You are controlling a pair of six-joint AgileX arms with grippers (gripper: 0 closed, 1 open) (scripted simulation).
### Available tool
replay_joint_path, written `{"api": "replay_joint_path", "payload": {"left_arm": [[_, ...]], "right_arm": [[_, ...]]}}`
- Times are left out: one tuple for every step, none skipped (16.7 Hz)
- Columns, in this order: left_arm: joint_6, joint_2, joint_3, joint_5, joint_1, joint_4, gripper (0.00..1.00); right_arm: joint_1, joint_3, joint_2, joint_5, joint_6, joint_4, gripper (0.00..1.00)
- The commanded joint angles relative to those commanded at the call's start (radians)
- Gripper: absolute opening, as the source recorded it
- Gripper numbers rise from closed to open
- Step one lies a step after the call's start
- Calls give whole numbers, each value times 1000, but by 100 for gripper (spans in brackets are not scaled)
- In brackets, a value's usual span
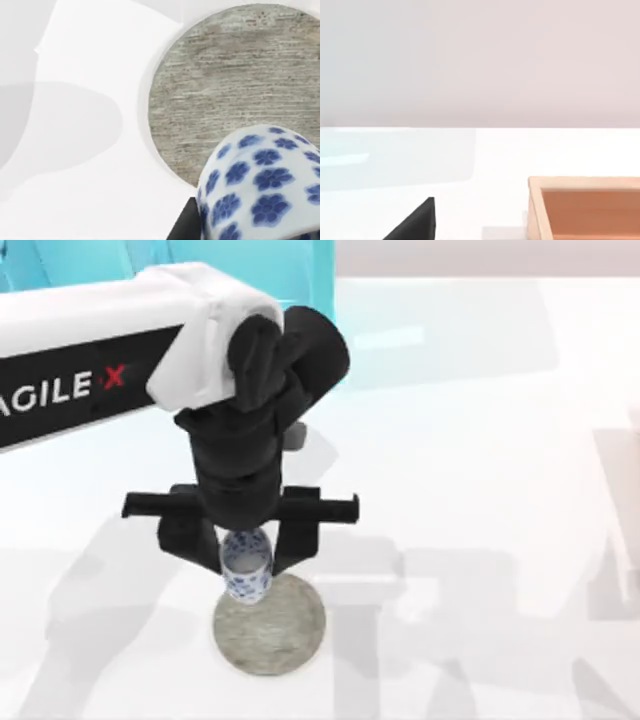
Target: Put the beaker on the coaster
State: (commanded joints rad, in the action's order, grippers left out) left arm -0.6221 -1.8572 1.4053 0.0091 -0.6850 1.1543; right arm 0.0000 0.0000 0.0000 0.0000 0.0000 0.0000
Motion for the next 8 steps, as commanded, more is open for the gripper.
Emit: {"api": "replay_joint_path", "payload": {"left_arm": [[-35,3,11,-3,-17,0,0],[-59,6,18,-6,-28,-1,0],[-72,8,22,-7,-35,-1,0],[-74,9,23,-7,-36,-1,0],[-74,9,23,-7,-36,-1,0],[-74,9,23,-7,-36,-1,0],[-74,9,23,-7,-36,-1,0],[-72,5,20,-6,-31,-2,0]], "right_arm": [[0,0,0,0,0,0,100],[0,0,0,0,0,0,100],[0,0,0,0,0,0,100],[0,0,0,0,0,0,100],[0,0,0,0,0,0,100],[0,0,0,0,0,0,100],[0,0,0,0,0,0,100],[0,0,0,0,0,0,100]]}}
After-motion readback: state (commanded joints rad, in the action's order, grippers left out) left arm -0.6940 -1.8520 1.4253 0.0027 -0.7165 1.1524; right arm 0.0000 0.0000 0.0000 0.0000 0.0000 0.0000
